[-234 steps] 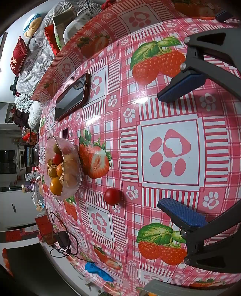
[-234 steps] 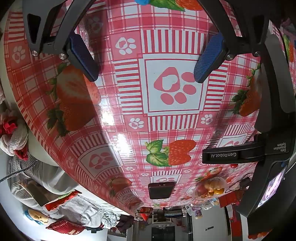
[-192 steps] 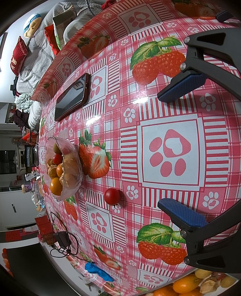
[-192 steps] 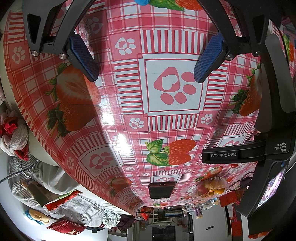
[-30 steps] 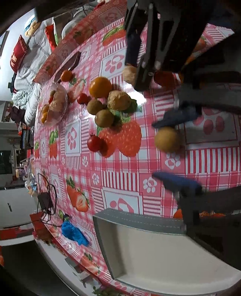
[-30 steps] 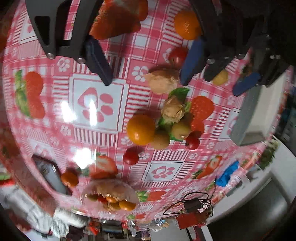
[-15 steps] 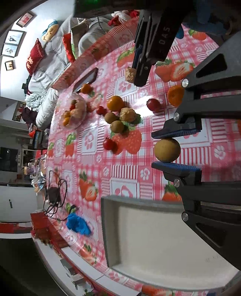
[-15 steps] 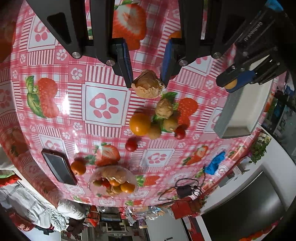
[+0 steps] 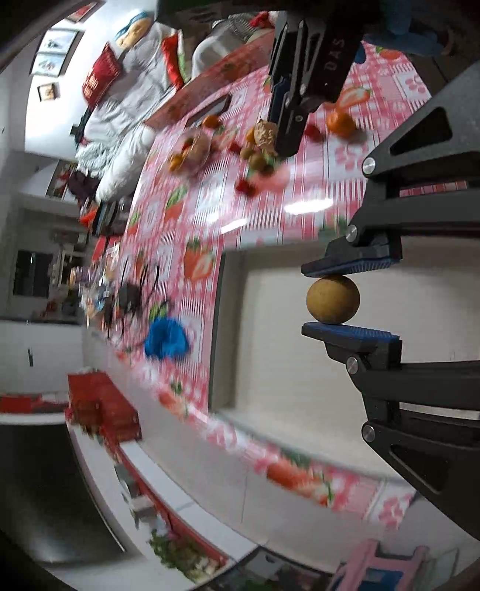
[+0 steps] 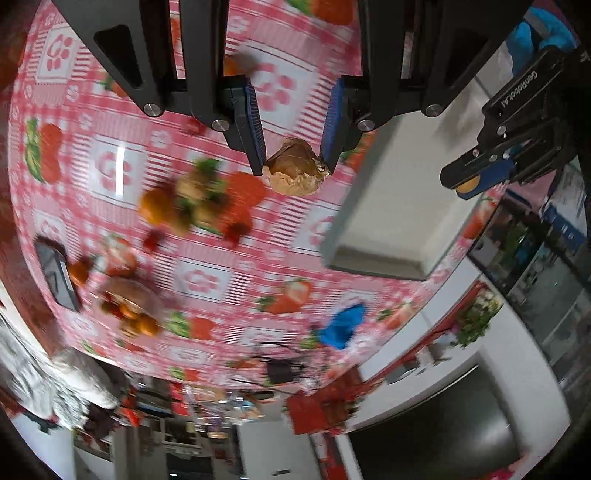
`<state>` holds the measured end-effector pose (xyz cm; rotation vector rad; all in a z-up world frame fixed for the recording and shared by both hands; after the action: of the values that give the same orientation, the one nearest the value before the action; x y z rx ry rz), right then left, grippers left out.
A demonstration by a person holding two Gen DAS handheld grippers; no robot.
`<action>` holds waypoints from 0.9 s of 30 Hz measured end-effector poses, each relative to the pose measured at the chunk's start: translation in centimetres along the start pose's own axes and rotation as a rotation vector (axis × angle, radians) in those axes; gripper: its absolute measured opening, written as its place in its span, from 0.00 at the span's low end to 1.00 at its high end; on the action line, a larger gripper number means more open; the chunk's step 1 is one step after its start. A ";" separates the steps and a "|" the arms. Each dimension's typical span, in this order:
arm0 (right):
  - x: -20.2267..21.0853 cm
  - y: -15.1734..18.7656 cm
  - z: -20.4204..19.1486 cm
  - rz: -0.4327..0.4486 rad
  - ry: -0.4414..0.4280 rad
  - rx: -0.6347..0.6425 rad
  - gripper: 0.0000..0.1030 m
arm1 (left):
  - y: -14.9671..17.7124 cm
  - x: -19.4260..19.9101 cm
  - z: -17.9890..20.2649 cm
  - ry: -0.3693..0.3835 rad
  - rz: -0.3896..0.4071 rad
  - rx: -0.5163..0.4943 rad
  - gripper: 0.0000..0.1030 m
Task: Organize fruits
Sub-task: 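Carry both fruits over the white tray and open both tools to drop them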
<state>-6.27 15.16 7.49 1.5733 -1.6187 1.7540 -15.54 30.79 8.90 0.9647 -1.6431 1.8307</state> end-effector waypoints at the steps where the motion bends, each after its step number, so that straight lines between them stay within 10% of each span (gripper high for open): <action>1: -0.4 -0.2 -1.0 -0.006 -0.009 0.015 0.31 | 0.0 0.1 -0.9 -0.011 -0.001 0.011 0.27; 27: -10.5 0.4 -10.8 -0.229 -0.052 0.178 0.31 | 4.0 -5.5 -7.7 -0.079 -0.143 0.091 0.27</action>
<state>-8.17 28.66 1.14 1.8177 -1.2738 1.7859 -16.49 38.26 1.92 1.1764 -1.5053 1.8050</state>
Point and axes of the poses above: each gripper's, at about its wrist camera, not at the fingertips, and x roughly against the way its jaws point, z to its right, y to its underside, the point moved 2 cm from there along -x, roughly the way its jaws point, and after that the axes turned 2 degrees about -y, right-handed, at the moved point
